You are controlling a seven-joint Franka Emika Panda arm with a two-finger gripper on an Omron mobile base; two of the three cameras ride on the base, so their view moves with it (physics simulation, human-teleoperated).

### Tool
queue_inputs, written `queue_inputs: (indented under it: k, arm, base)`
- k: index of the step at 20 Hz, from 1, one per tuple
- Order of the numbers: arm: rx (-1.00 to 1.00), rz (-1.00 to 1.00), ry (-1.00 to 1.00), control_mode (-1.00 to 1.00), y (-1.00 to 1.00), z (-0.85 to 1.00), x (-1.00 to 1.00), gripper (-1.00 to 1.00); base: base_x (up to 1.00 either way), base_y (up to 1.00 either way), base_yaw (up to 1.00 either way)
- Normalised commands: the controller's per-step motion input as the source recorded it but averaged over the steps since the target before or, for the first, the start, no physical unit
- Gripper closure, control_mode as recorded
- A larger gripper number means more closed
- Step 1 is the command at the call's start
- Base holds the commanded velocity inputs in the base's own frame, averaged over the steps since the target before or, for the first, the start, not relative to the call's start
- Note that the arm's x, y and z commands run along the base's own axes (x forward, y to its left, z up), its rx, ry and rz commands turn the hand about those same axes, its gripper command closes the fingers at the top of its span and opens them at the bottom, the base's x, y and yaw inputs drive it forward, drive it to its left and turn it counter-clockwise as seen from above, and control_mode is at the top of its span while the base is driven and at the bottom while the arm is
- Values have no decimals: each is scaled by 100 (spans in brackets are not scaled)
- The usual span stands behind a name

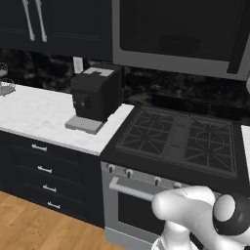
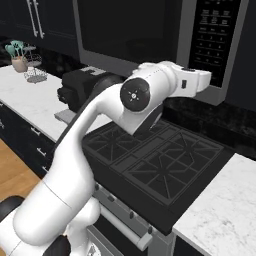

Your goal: Pick the lemon from the sink and place it in the bowl. Then pick the bowl and place it in the microwave. Then close the microwave door and press the start button.

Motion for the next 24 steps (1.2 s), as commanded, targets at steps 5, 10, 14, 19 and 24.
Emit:
queue_inputs:
  k: [5, 10, 14, 19, 24]
  arm:
    - [0, 4, 0, -100, -8, 0, 28, 100]
    - [0, 9, -4, -100, 0, -3, 16, 100]
    - [0, 10, -5, -100, -19, -6, 2, 100]
    - [0, 7, -1, -100, -16, -24, 3, 100]
    - [0, 4, 0, -100, -8, -11, 22, 100]
  base:
    - [0, 0, 0]
    - [0, 0, 0]
    - [0, 0, 0]
    - [0, 0, 0]
    - [0, 0, 0]
